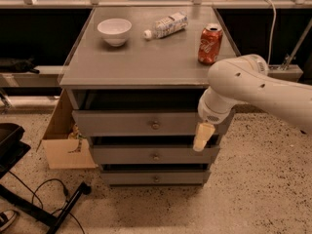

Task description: Open top drawer

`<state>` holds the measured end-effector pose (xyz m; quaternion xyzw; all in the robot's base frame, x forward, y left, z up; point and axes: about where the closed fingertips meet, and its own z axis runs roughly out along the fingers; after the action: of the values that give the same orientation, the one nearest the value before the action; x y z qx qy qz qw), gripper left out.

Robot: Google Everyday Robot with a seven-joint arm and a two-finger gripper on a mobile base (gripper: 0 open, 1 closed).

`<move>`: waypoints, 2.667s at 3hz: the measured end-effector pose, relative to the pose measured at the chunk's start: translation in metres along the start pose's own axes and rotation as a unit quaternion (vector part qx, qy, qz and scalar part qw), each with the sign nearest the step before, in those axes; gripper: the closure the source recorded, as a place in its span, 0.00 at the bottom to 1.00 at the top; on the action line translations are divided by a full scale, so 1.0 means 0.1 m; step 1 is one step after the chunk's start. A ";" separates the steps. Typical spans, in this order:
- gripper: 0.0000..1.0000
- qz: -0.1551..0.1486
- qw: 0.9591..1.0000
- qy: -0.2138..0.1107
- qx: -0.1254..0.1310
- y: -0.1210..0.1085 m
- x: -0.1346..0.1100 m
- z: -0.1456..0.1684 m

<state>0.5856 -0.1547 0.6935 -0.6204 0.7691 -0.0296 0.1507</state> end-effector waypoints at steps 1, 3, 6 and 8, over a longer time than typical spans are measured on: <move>0.00 0.008 1.000 0.027 0.001 -0.16 -0.05 0.35; 0.26 0.013 0.998 0.065 -0.012 -0.27 -0.10 0.67; 0.96 0.017 0.996 0.082 -0.024 -0.24 -0.01 0.66; 1.00 0.015 0.996 0.085 -0.033 -0.18 0.05 0.57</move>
Offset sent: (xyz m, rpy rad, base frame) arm 0.0539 0.0163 -0.0548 -0.1028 0.0301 -0.0555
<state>0.6168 -0.1557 0.6428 -0.6085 0.7890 -0.0547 0.0646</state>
